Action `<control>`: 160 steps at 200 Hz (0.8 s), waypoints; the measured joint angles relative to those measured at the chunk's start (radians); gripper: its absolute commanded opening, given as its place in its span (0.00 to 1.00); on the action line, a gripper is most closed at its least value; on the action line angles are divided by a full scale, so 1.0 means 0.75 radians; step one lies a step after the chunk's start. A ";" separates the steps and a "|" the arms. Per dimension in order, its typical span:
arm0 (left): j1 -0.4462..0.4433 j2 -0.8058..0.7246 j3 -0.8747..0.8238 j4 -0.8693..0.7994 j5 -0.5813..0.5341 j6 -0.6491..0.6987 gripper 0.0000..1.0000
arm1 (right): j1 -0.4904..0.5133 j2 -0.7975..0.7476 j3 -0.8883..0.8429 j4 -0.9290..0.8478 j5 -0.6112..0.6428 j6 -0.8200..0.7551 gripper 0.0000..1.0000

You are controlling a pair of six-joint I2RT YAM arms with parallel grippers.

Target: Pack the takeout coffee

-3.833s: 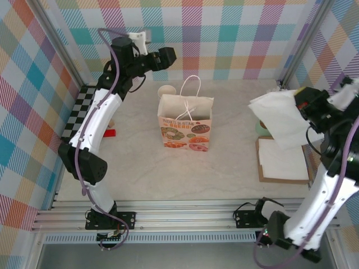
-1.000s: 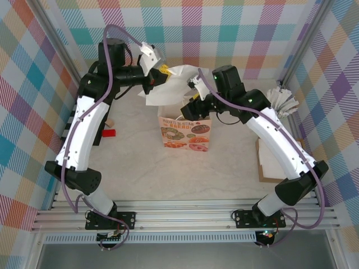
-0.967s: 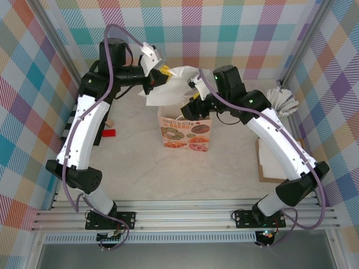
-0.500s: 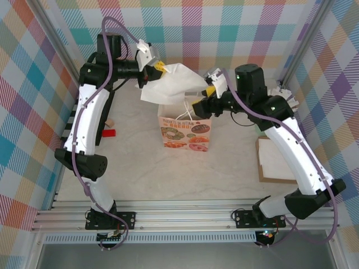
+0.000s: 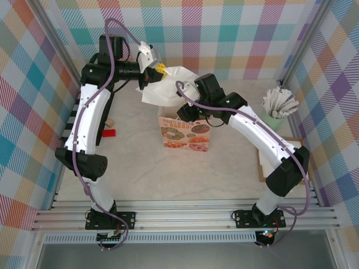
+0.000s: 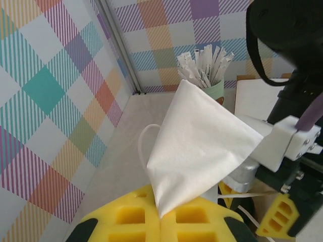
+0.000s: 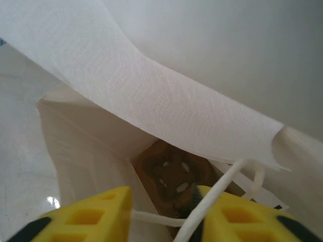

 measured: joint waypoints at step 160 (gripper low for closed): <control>-0.084 -0.001 -0.032 -0.070 0.115 0.049 0.00 | 0.001 -0.268 -0.399 0.397 -0.220 -0.369 0.04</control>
